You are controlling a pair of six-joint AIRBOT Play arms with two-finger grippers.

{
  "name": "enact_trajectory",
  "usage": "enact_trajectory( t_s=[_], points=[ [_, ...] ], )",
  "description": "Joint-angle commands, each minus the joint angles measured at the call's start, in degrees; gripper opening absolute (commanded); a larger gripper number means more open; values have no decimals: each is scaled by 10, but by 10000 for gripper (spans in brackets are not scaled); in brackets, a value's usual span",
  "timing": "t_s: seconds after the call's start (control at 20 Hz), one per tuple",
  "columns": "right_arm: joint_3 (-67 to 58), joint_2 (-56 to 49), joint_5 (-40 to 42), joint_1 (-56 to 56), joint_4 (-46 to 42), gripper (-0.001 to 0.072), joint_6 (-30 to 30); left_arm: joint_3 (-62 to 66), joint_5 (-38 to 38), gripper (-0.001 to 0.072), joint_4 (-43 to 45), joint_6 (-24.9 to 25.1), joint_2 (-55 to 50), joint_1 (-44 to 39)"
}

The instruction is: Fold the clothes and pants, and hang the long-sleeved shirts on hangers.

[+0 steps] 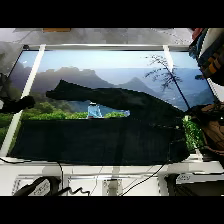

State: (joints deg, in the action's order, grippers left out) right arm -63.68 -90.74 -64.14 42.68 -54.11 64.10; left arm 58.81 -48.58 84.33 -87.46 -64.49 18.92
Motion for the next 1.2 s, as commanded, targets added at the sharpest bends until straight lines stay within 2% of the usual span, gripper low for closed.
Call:
enact_trajectory(
  t_s=[0.0, 0.1, 0.15, 0.2, 0.35, 0.55, 0.6, 0.65, 0.7, 0.8, 1.0, 1.15],
  points=[
    [-1, -33, 22, -15, 14, 632, -90, 0, 7, 499, -61, 0, -19, 0],
    [-1, -42, 24, -28, 14, 595, -128, 0, 8, 499, -78, 0, -38, -5],
    [-1, -46, 25, -35, 14, 539, -144, 0, 8, 499, -84, 0, -49, -11],
    [-1, -51, 26, -40, 14, 515, -160, 0, 9, 499, -87, 0, -60, -20],
    [-1, -60, 47, -49, 29, 489, -184, 0, 15, 499, -86, 0, -93, -59],
    [-1, -60, 62, -49, 124, 235, -239, 0, 89, 500, -110, -3, -127, -97],
    [-1, -60, 72, -49, 145, 192, -239, 0, 110, 500, -152, -3, -134, -97],
    [-1, -60, 78, -49, 161, 191, -239, 0, 131, 501, -201, -2, -144, -96],
    [-1, -60, 82, -49, 169, 188, -239, 0, 151, 518, -235, -2, -155, -96],
    [-1, -60, 82, -49, 171, 25, -238, 0, 210, 706, -250, -2, -177, -96],
    [-1, -60, 78, -49, 172, 25, -237, 5, 306, 704, -250, -27, -209, -87],
    [-1, -60, 81, -49, 172, 24, -237, 58, 246, 693, -248, -49, -248, -46]
  ],
)
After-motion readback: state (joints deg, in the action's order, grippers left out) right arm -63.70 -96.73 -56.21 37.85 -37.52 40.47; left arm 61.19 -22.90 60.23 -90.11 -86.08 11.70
